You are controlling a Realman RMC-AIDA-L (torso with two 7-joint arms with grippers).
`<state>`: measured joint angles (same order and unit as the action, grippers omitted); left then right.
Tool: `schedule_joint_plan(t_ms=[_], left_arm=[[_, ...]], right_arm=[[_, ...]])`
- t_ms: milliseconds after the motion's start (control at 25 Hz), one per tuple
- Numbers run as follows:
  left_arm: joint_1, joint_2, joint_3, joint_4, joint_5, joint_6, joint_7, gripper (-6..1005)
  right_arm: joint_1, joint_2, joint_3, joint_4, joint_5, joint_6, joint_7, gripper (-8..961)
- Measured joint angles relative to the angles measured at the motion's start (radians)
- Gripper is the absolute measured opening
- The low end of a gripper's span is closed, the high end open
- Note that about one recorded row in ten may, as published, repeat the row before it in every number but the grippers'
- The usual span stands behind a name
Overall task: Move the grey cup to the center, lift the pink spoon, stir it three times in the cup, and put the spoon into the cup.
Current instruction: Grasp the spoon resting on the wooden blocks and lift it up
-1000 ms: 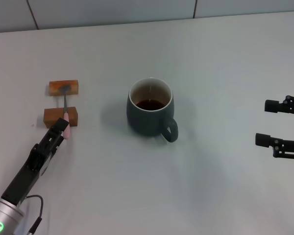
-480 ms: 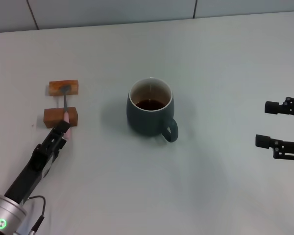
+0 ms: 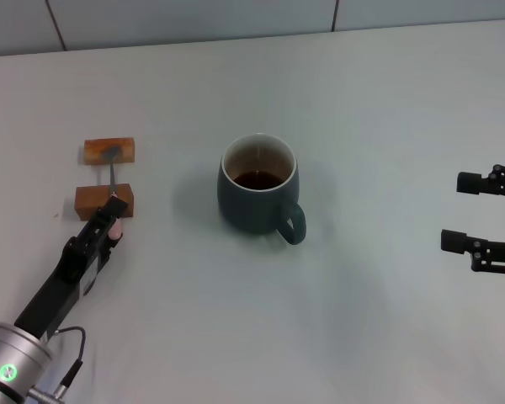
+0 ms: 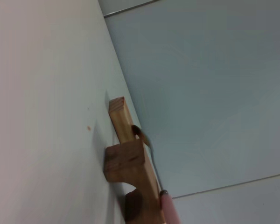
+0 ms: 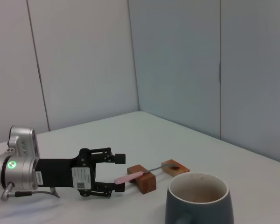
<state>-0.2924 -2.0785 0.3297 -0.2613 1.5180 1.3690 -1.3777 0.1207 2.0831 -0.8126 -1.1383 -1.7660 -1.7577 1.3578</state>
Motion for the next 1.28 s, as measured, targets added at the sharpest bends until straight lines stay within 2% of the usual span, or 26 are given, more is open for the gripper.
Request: schedule_joint_plan(t_ms=[1280], left_arm=[[-0.023, -0.002, -0.042, -0.046, -0.002, -0.032, -0.052, 744]], right_arm=[[-0.001, 0.000, 0.000, 0.010, -0.007, 0.004, -0.004, 792]])
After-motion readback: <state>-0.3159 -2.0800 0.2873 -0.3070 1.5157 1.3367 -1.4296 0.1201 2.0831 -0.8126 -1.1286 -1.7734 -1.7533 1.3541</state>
